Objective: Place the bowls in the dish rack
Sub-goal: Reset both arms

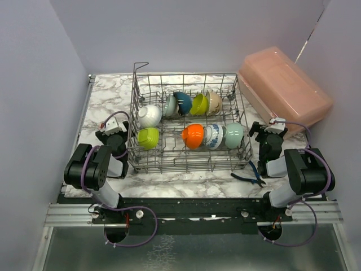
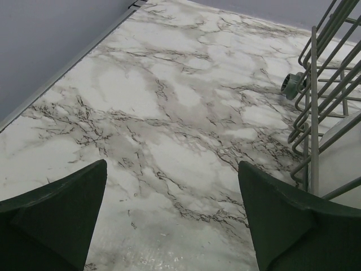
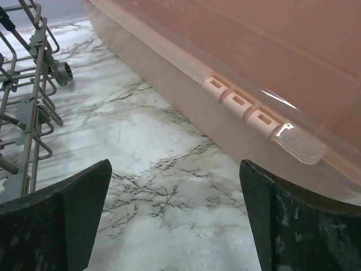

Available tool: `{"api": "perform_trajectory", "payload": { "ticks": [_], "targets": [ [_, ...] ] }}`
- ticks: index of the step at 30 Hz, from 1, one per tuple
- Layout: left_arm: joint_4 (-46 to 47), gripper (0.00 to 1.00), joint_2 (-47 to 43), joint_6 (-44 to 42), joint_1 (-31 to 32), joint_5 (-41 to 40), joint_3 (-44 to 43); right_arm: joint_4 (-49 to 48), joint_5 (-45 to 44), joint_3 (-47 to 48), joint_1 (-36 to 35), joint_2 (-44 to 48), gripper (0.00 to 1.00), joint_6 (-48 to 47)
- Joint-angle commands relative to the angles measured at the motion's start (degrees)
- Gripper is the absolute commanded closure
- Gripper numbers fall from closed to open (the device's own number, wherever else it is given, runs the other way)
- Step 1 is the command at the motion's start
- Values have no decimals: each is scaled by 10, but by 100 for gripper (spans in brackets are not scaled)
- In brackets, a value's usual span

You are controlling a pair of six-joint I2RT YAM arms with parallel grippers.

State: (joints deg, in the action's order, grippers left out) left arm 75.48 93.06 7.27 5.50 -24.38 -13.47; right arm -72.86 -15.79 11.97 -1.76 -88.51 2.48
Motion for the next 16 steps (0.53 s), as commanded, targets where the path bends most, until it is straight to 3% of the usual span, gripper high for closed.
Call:
{"api": "perform_trajectory", "payload": {
  "ticks": [1, 16],
  "targets": [
    [-10, 1, 17, -41, 22, 1, -14, -16, 10, 7, 2, -4, 0, -7],
    [-25, 1, 16, -45, 23, 8, -21, -13, 9, 7, 1, -3, 0, -7]
  ]
}}
